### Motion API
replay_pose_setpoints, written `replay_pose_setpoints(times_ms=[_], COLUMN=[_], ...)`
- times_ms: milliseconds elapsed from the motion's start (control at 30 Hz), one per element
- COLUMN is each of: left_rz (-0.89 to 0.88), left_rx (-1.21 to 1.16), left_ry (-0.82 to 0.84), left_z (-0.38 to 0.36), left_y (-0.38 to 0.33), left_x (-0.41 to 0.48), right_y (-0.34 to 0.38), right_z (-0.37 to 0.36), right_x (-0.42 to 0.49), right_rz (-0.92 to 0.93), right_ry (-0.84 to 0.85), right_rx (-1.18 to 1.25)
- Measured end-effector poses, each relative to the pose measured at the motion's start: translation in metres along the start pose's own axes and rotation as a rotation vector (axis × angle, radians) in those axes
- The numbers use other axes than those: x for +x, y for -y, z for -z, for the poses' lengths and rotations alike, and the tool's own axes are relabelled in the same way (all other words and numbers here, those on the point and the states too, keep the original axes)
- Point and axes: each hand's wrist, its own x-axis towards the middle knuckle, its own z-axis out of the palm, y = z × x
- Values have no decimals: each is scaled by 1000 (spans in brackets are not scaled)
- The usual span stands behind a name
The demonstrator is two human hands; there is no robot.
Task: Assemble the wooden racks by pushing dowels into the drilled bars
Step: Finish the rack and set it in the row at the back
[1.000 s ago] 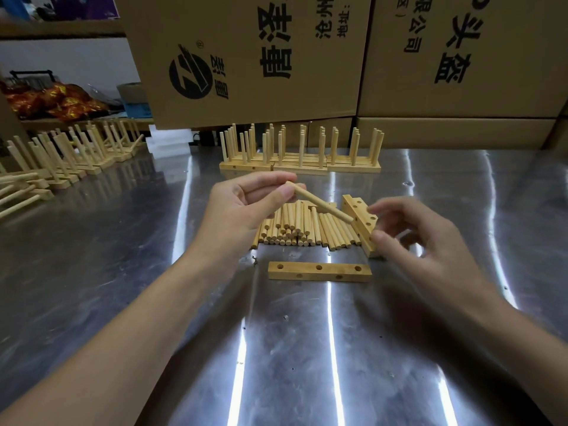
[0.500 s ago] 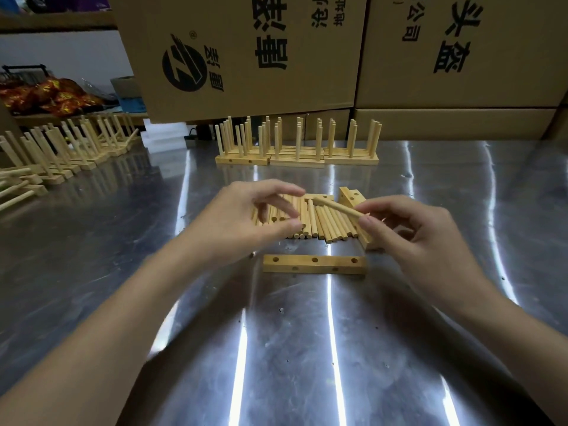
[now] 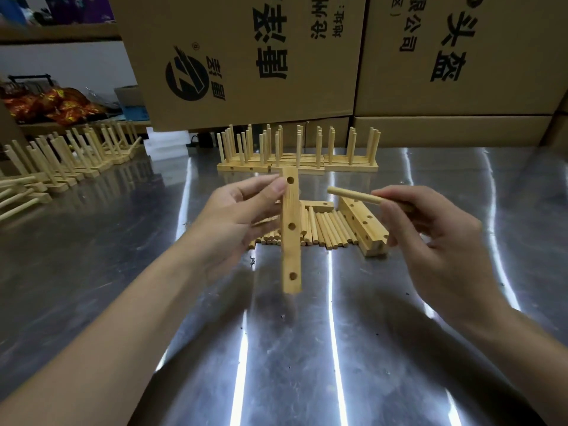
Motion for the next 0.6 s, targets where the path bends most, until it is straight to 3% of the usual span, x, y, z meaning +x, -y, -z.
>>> replay_pose_setpoints(times_ms=[133,600], left_rz=[71,55], left_rx=[-122,-42], left_ry=[69,175], left_z=[-9,-7], left_y=[9,12], left_x=[0,-1], right_y=[4,1], right_z=[0,1], right_x=[-1,1], right_rz=[114,274], right_ry=[17,17], right_rx=[-101,-325])
